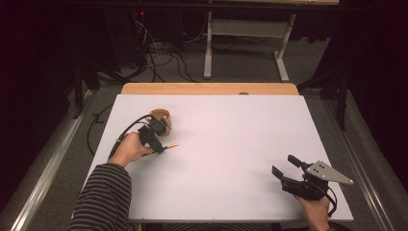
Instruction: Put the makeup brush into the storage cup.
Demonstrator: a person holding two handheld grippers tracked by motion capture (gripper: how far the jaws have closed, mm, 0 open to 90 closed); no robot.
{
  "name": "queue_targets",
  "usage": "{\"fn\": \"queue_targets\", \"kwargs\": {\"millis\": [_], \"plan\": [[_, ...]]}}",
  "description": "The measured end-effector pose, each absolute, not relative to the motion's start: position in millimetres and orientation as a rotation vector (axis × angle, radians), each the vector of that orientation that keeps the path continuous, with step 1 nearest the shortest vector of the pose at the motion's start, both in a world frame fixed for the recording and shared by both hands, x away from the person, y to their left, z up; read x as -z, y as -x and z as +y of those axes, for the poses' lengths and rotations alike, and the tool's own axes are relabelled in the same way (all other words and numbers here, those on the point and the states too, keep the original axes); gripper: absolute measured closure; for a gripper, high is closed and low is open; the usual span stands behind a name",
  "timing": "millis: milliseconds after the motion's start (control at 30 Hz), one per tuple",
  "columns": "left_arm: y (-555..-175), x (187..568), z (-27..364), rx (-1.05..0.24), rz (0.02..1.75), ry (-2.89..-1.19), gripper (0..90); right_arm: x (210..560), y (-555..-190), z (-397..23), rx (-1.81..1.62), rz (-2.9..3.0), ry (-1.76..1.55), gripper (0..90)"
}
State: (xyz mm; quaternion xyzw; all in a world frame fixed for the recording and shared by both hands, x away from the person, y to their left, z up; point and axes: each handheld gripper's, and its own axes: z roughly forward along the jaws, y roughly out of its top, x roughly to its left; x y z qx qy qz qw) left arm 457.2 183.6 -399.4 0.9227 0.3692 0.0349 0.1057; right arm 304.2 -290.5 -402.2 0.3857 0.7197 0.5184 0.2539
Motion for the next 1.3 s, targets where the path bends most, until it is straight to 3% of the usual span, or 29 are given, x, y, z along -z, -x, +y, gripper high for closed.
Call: {"fn": "queue_targets", "kwargs": {"millis": [467,1300], "plan": [[-456.6,399.3,180.7,-0.091,1.058,-2.740,82.3,402.6,-304.7,-290.1,-1.410,1.964,-1.045,28.0],[-454.2,399.4,178.6,-0.117,1.039,-2.750,82.7,403.0,-304.8,-288.9,-1.405,1.967,-1.054,28.0]]}}
